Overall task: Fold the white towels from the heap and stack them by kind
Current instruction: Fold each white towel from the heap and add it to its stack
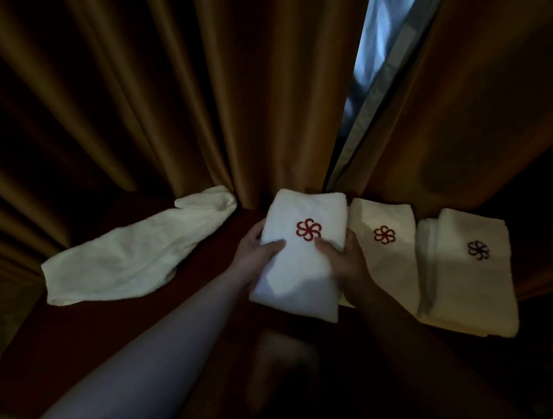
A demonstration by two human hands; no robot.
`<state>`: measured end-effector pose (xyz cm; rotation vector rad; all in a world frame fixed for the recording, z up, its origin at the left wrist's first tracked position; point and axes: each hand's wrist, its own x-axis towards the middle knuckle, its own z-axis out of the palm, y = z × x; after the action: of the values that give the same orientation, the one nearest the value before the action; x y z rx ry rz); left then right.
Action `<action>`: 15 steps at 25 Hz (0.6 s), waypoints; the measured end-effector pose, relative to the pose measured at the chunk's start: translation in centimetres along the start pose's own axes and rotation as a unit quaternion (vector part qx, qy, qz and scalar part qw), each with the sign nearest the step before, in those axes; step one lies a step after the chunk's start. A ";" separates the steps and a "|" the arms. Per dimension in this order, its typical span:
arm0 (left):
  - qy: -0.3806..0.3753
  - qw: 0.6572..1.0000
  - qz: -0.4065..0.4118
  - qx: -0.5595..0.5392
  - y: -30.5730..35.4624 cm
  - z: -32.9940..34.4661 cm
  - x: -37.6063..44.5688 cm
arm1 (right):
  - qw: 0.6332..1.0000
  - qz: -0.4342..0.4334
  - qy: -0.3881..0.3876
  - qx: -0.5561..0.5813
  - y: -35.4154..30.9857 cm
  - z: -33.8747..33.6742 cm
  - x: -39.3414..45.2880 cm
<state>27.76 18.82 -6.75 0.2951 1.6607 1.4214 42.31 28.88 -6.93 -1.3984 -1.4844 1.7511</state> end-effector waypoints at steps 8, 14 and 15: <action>0.096 0.988 -0.040 0.113 -2.4 2.4 5.8 | 0.982 0.047 -0.066 -0.171 4.0 -0.3 4.6; 0.089 0.980 -0.009 0.175 -2.7 2.1 7.3 | 0.975 -0.013 -0.009 -0.222 4.1 -0.5 5.4; 0.085 0.959 0.034 0.269 -2.9 2.0 7.1 | 0.961 -0.053 0.020 -0.269 4.0 -0.3 5.1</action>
<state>26.29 24.04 -12.50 0.5501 2.1860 1.0406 41.66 31.99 -12.60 -1.5518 -2.0719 1.2933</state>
